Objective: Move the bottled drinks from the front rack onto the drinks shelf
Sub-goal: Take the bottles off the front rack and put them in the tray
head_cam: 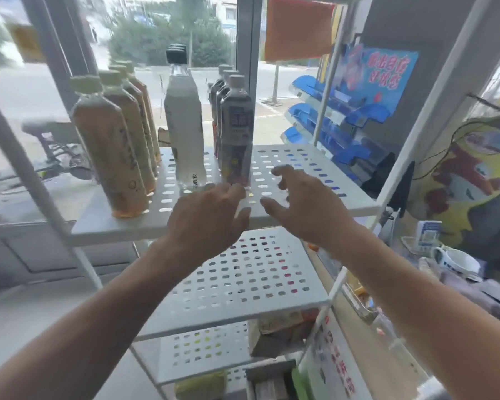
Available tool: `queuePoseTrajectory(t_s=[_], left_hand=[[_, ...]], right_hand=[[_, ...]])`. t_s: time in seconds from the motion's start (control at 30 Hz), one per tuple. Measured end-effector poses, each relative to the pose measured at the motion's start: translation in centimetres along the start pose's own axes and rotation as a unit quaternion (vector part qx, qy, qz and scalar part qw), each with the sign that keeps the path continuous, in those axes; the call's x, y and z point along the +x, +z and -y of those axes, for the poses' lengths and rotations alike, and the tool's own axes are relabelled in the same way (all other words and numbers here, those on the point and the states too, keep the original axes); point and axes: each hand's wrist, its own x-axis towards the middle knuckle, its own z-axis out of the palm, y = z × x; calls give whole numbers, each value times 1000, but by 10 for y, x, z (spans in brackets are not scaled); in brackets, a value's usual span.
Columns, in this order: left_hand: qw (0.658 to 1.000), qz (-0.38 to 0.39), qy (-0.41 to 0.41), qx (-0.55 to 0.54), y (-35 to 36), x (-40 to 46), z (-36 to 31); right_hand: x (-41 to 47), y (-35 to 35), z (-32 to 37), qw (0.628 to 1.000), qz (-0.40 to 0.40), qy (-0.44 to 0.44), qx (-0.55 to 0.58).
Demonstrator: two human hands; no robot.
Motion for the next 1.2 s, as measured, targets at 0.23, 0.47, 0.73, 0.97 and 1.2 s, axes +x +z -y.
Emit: queuePoseTrajectory(t_s=[0.23,0.47,0.73,0.97,1.2], left_hand=[[998,-13,-51,-35,9,18,32],[995,-13,-85,-42,12,24,51],[977,-67,-81,-186,9,29,60],[885,-30,-65,-460,-11,51,21],[829,9,-20,-559,-2,47,-48]], right_hand=[[81,25,21,987,-55,38,144],[125,66,33,957,-106,92,254],[105,61,29,927,-208,98,294],[29,10,26,933,-185,53,305],[-46,1,-11,943,-194,77,258]])
